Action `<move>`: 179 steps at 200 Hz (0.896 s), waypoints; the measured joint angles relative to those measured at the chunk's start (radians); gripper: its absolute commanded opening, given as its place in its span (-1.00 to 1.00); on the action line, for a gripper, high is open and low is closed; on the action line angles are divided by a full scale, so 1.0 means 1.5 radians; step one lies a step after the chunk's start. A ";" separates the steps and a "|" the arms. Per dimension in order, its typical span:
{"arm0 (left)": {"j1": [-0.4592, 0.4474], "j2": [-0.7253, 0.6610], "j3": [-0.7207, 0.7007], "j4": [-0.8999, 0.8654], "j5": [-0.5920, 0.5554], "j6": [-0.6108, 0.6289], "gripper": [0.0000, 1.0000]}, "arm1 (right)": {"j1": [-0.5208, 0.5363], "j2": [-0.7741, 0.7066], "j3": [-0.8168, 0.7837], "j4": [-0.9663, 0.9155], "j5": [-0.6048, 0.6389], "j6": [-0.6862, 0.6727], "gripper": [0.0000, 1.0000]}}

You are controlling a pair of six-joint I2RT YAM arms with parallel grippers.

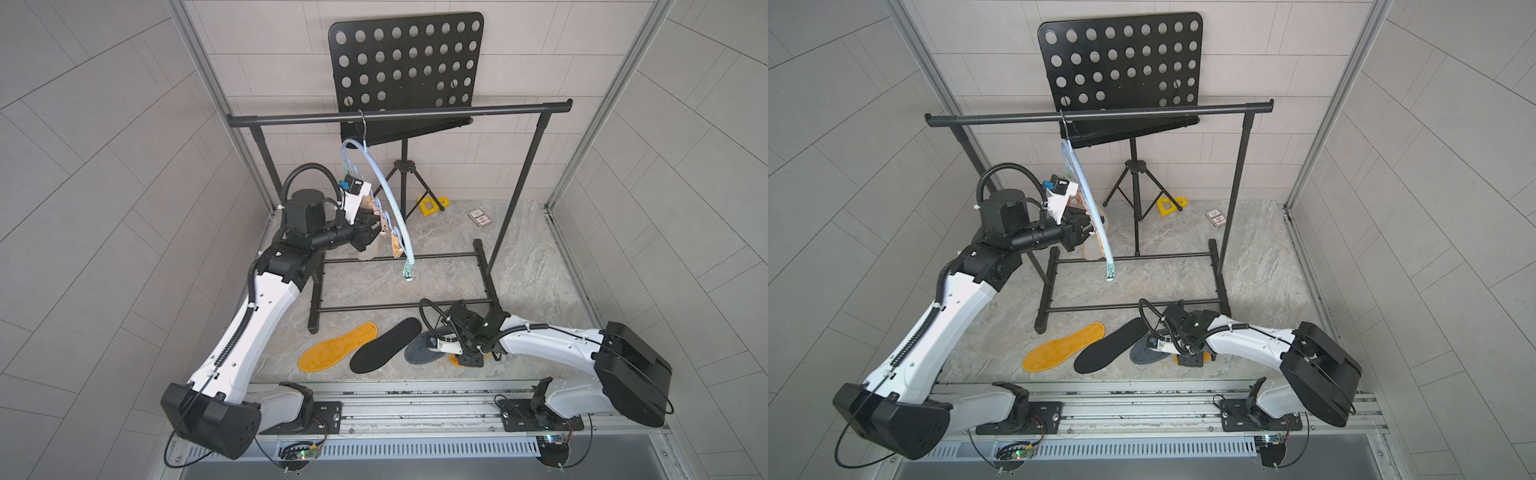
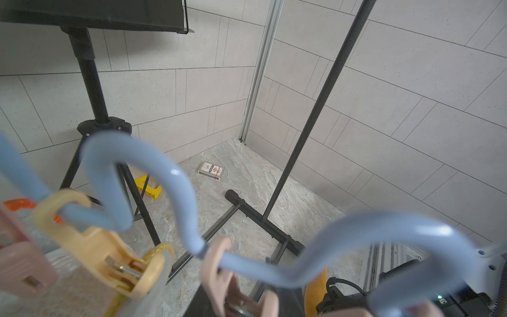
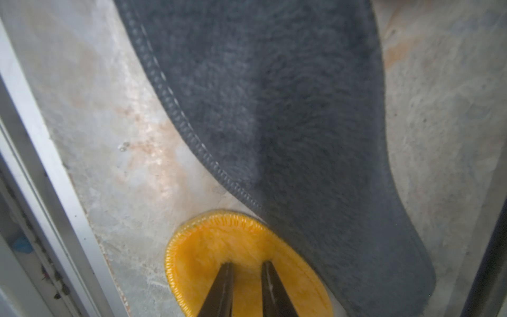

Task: Take the shoe insoles off the hanger
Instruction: Place the insole at the center of the board, then remove the insole from the hanger.

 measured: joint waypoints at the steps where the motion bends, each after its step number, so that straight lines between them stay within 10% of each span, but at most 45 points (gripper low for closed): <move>1: 0.000 0.000 0.000 0.000 0.000 0.000 -0.81 | 0.000 -0.001 -0.001 0.000 -0.001 0.000 -0.53; 81: 0.000 0.003 0.000 0.003 0.000 0.000 -0.81 | -0.014 -0.070 -0.013 -0.007 -0.052 0.035 -0.46; 179: 0.000 0.003 0.000 0.002 -0.010 0.000 -0.81 | -0.210 -0.557 -0.030 0.008 -0.190 0.254 -0.28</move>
